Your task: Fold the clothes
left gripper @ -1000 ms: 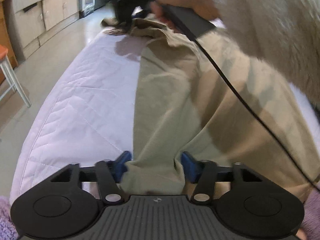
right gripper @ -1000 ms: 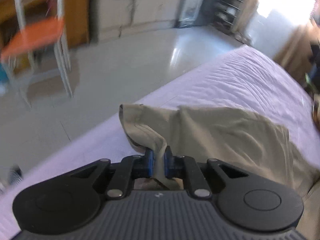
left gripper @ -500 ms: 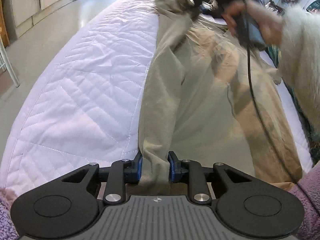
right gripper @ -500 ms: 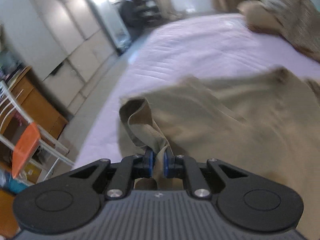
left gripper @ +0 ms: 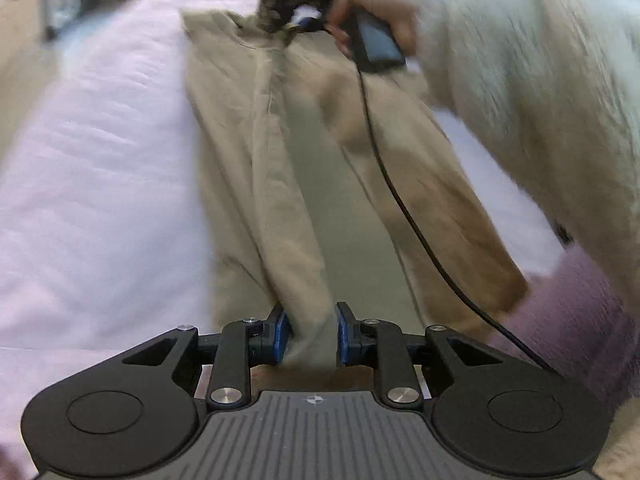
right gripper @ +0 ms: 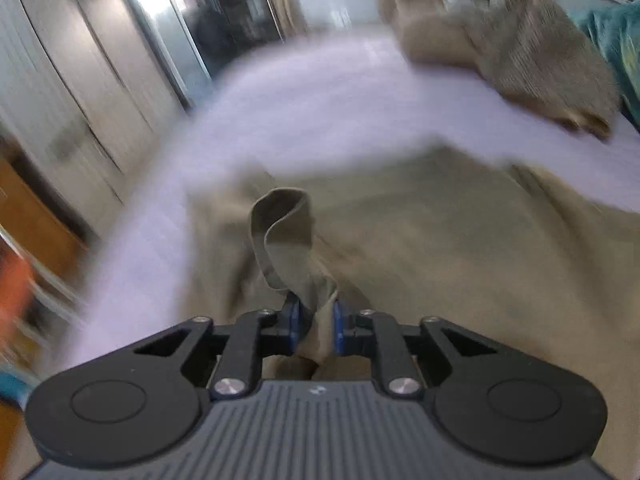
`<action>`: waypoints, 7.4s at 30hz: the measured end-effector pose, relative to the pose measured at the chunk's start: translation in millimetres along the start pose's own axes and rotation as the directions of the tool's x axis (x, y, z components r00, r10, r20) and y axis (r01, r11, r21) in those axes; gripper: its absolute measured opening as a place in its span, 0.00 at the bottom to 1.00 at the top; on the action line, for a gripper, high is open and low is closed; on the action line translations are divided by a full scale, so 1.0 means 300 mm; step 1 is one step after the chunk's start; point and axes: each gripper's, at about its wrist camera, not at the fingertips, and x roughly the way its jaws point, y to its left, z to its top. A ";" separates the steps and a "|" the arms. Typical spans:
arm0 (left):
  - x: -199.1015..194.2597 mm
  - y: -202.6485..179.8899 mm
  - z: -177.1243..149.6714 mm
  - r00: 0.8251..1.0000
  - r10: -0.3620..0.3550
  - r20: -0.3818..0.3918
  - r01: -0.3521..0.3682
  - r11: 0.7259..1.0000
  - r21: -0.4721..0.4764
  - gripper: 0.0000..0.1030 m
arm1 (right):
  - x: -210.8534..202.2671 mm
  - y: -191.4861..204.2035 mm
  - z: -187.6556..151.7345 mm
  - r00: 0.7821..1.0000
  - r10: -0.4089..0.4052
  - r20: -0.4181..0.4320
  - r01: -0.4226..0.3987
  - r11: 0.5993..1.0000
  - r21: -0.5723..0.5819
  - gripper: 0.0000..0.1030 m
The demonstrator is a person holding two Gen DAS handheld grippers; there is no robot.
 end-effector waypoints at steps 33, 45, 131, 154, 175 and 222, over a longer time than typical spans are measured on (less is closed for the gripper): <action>0.062 -0.078 -0.072 0.986 0.117 -0.116 -0.105 0.989 0.101 0.72 | -0.125 0.128 -0.357 0.963 -0.100 -0.249 -0.007 0.919 -0.395 0.75; 0.048 -0.318 0.137 0.993 -0.116 0.034 0.111 0.985 0.136 0.72 | -0.255 -0.501 -0.057 0.991 -0.086 -0.105 0.086 0.996 -0.013 0.82; 0.381 -0.495 0.079 0.999 -0.026 -0.037 0.027 0.999 0.026 0.08 | -0.176 -0.700 0.079 0.999 -0.043 -0.005 0.043 0.999 -0.002 0.15; -0.028 0.103 -0.046 0.984 -0.114 0.135 0.153 0.931 -0.332 0.15 | -0.141 0.142 0.231 0.976 0.211 -0.049 -0.216 0.931 -0.295 0.63; 0.282 -0.074 0.124 0.998 -0.060 0.034 0.064 0.989 -0.132 0.32 | -0.028 -0.212 0.278 0.993 -0.084 -0.079 0.084 0.996 0.000 0.81; 0.245 -0.075 0.085 0.991 -0.086 0.102 0.098 0.987 -0.125 0.33 | 0.066 0.083 0.380 0.989 0.109 -0.103 -0.126 0.975 -0.182 0.11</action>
